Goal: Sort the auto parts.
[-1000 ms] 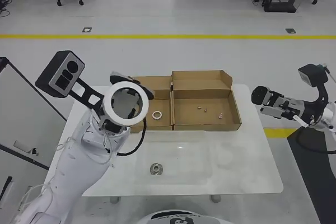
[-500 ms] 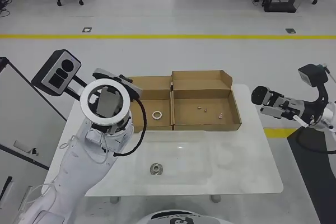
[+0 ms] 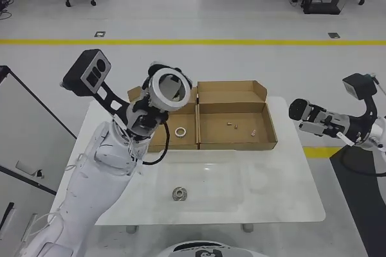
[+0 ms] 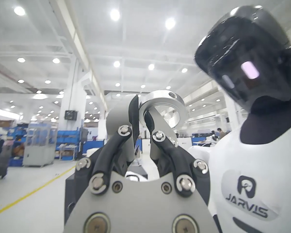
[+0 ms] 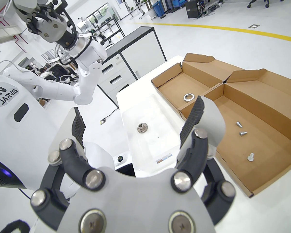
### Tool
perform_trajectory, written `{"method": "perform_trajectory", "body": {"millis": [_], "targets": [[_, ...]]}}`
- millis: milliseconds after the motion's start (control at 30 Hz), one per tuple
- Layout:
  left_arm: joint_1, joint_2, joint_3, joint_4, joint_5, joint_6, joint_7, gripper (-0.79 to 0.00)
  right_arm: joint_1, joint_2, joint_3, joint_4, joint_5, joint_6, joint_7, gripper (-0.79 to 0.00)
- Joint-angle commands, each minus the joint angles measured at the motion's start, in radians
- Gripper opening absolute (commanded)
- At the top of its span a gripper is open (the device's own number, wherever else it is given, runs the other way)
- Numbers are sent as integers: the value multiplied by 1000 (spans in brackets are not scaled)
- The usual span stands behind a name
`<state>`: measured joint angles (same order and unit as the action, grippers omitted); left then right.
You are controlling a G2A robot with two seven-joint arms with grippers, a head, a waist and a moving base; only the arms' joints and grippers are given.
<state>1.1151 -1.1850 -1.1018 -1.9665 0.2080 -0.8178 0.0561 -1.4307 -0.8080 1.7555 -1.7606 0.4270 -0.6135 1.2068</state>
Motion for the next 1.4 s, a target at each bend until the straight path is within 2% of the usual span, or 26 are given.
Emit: {"method": "perform_trajectory", "body": {"millis": [0, 200, 400, 833, 967, 1167, 1367], "targets": [[5, 1, -15, 20, 11, 37, -24, -785, 0, 0, 0, 0, 0, 0, 0, 0], [-3, -3, -47, 83, 71, 155, -47, -785, 0, 0, 0, 0, 0, 0, 0, 0], [-44, 4, -78, 143, 220, 223, -185, -785, 0, 0, 0, 0, 0, 0, 0, 0], [-60, 34, -91, 187, 394, 221, -600, -785, 0, 0, 0, 0, 0, 0, 0, 0], [-77, 38, -76, 205, 444, 219, -655, -785, 0, 0, 0, 0, 0, 0, 0, 0], [-163, 34, -19, 283, 529, 186, -719, -785, 0, 0, 0, 0, 0, 0, 0, 0], [-295, 23, 69, 407, 621, 122, -809, -785, 0, 0, 0, 0, 0, 0, 0, 0]]}}
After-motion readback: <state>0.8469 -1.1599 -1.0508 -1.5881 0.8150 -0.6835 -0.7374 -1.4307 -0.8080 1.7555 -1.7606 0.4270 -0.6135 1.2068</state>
